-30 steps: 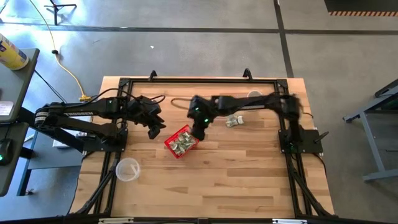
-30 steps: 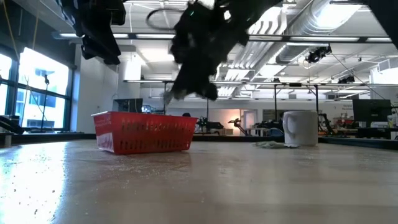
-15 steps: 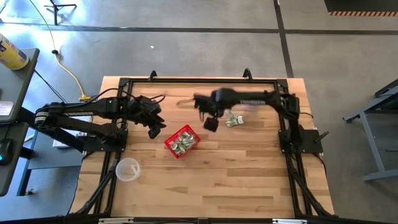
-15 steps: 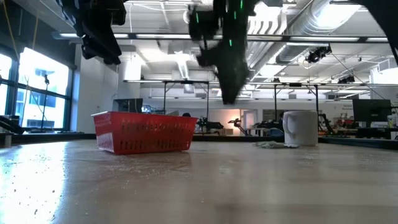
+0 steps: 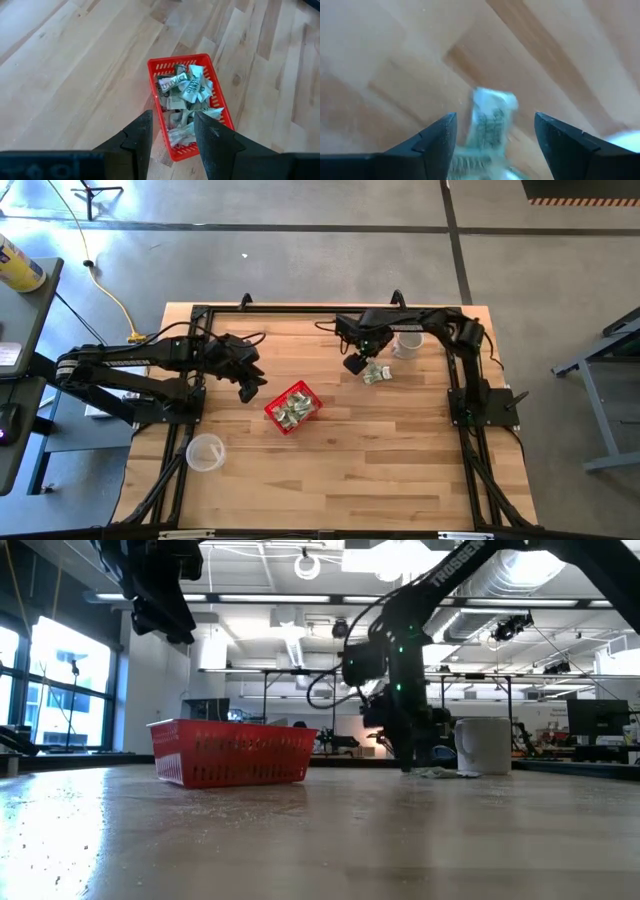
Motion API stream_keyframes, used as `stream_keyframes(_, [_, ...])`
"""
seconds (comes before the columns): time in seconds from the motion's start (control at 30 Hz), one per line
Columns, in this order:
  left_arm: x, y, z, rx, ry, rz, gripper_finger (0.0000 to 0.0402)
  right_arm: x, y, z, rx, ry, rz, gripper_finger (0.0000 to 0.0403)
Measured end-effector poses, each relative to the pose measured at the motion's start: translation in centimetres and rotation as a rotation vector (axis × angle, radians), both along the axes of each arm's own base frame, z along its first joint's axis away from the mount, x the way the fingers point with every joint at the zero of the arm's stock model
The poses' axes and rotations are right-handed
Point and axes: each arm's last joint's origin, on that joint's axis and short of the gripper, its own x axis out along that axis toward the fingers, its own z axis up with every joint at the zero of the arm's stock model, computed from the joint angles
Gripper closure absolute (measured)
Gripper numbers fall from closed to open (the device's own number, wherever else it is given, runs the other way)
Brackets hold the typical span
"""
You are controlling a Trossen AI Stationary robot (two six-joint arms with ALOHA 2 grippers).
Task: Pick and place Stevia / Truvia into bins
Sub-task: Put the green stevia packet into the red basket
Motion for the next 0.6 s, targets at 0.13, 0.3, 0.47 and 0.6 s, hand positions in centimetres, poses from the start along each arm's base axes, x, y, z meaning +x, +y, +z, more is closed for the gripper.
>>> stream_keyframes(0.13, [0.0,0.0,0.0,0.013,0.001,0.011,0.0222,-0.5,0.4,-1.1,0.031,-0.005,-0.020,0.0161])
stream_keyframes(0.3, [0.0,0.1,0.0,0.026,0.003,0.002,0.0222,-0.6,0.6,-1.6,0.096,-0.038,-0.023,0.0262])
stream_keyframes(0.47, [0.0,0.1,0.0,0.048,0.003,0.008,0.0222,1.6,1.6,-0.3,0.227,-0.186,0.062,0.0388])
stream_keyframes(0.6, [0.0,0.1,0.0,0.050,0.004,0.009,0.0222,5.6,3.3,4.0,0.278,-0.425,0.173,0.0372])
